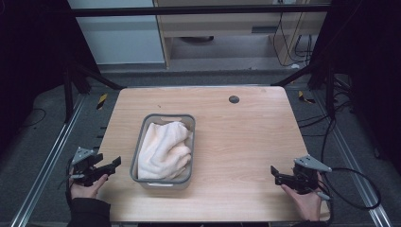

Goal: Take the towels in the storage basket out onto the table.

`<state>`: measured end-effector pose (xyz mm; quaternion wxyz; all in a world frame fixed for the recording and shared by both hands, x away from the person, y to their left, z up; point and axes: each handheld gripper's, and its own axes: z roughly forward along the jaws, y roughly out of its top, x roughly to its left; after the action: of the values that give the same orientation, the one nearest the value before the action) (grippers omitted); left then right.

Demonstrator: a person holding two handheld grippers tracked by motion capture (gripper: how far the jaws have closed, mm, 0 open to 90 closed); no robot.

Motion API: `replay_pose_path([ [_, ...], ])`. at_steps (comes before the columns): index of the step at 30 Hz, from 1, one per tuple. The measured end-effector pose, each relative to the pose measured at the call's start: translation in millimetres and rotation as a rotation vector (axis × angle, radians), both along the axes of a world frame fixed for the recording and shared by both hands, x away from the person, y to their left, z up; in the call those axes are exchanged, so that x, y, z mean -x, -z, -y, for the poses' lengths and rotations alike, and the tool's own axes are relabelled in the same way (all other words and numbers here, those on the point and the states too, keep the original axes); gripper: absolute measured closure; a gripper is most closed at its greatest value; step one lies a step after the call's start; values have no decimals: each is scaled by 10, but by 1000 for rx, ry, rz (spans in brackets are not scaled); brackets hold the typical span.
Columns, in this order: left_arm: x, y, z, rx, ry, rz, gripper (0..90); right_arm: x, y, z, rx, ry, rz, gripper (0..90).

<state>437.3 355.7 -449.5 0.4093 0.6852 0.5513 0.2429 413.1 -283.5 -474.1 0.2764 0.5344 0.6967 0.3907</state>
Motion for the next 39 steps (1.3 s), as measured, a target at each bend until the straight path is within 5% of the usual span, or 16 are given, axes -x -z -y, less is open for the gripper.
replay_pose_path([
  [10,89,-234,69,-7,28,69,217,22,29,-48,18,-17,23,81],
  [24,144,-413,211,5,73,93,231,43,31,-61,14,-35,44,88],
  [39,130,-622,385,-1,130,109,239,43,58,-96,20,-46,19,86],
])
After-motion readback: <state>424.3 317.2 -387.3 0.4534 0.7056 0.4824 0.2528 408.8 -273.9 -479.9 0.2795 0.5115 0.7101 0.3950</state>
